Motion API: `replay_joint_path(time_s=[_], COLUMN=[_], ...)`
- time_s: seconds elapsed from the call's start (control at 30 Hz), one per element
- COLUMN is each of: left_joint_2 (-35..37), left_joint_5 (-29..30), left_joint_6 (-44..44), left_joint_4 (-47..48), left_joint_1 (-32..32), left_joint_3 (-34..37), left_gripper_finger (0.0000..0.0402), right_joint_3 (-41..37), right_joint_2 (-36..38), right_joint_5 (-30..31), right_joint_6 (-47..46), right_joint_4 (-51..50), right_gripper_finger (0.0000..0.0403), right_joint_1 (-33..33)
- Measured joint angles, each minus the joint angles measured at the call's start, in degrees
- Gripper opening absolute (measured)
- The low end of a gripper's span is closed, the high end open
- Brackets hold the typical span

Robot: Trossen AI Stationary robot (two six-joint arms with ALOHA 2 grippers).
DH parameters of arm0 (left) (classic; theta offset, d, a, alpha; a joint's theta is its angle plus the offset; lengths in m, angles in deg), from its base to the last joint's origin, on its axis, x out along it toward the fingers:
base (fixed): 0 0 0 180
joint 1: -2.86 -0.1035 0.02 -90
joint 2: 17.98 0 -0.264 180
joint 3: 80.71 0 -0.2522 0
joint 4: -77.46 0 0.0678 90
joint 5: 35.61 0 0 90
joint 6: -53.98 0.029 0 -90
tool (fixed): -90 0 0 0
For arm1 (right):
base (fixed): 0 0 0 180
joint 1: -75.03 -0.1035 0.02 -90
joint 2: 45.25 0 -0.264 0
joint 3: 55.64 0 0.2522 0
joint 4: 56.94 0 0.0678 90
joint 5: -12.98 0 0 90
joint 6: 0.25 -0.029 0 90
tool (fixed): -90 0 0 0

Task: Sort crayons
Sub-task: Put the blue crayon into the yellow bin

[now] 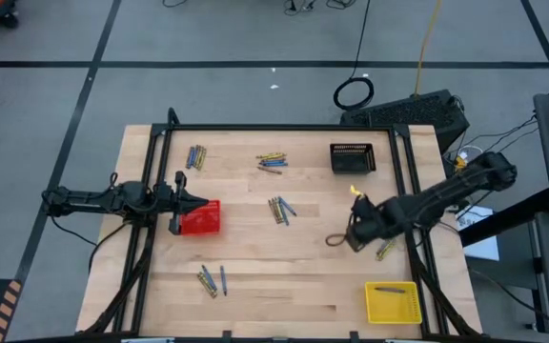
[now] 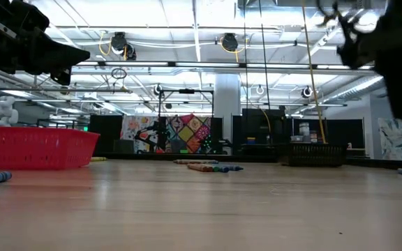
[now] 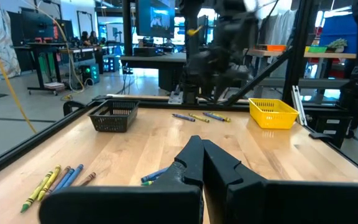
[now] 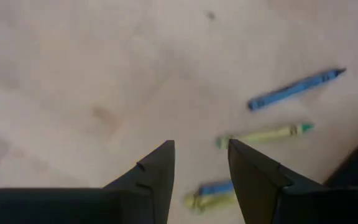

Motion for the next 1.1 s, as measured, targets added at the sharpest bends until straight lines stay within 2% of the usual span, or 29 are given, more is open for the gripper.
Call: replay_joint_path(time_s=[0.23, 0.33, 0.57, 0.73, 0.9, 1.1], left_joint_2=[0.0, 0.0, 0.0, 0.0, 0.0, 0.0], left_joint_5=[0.0, 0.0, 0.0, 0.0, 0.0, 0.0], left_joint_6=[0.0, 0.0, 0.0, 0.0, 0.0, 0.0], left_joint_4=[0.0, 0.0, 0.0, 0.0, 0.0, 0.0], left_joint_1=[0.0, 0.0, 0.0, 0.0, 0.0, 0.0], left_joint_3=[0.0, 0.0, 0.0, 0.0, 0.0, 0.0], left_gripper_finger=[0.0, 0.0, 0.0, 0.0, 0.0, 0.0], right_joint_3=[-11.3, -14.2, -15.6, -15.6, -15.6, -15.6], right_joint_2=[1.3, -0.6, -9.7, -15.0, -16.0, -16.3], right_joint_5=[0.3, 3.3, 14.6, 14.9, 13.3, 11.8], right_joint_6=[9.0, 13.3, 30.5, 42.7, 52.5, 59.2], right_joint_4=[23.1, 35.6, 59.0, 72.5, 81.3, 83.7], right_gripper_finger=[0.0137, 0.0137, 0.0137, 0.0137, 0.0137, 0.0137], right_joint_1=[6.5, 7.5, 7.8, 7.7, 5.8, 3.8])
